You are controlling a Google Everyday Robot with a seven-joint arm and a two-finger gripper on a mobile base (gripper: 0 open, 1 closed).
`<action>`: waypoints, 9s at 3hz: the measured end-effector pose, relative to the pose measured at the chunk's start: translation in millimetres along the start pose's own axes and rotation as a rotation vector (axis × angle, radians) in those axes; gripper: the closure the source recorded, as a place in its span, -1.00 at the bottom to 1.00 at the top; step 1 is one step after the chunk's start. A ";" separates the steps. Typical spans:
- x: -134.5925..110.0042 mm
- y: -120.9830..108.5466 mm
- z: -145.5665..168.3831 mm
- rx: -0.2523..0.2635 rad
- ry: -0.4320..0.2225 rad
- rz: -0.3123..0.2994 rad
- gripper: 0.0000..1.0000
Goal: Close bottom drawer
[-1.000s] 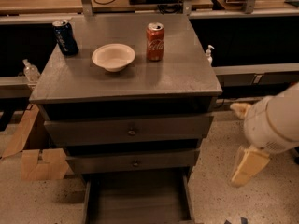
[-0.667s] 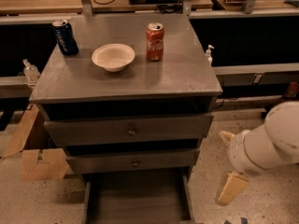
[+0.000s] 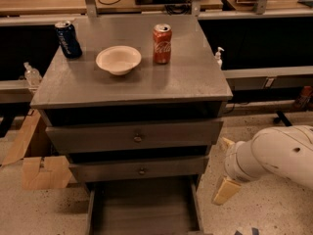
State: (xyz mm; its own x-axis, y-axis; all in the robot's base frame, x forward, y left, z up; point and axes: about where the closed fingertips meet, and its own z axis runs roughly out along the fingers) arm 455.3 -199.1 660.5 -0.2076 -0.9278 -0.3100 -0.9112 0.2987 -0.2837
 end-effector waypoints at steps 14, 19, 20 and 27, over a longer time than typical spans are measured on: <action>89.7 277.2 496.1 -0.444 -0.499 0.542 1.00; 51.8 224.5 502.9 -0.417 -0.514 0.482 1.00; 31.7 200.4 508.5 -0.413 -0.518 0.454 1.00; -36.1 129.5 527.5 -0.387 -0.507 0.366 0.51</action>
Offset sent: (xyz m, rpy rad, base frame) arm -0.0442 0.0308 -0.1359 0.1702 0.1973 -0.1139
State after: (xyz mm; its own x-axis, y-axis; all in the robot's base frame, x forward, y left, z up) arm 532.5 -9.1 156.4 -0.4179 -0.5388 -0.7315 -0.8951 0.3818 0.2302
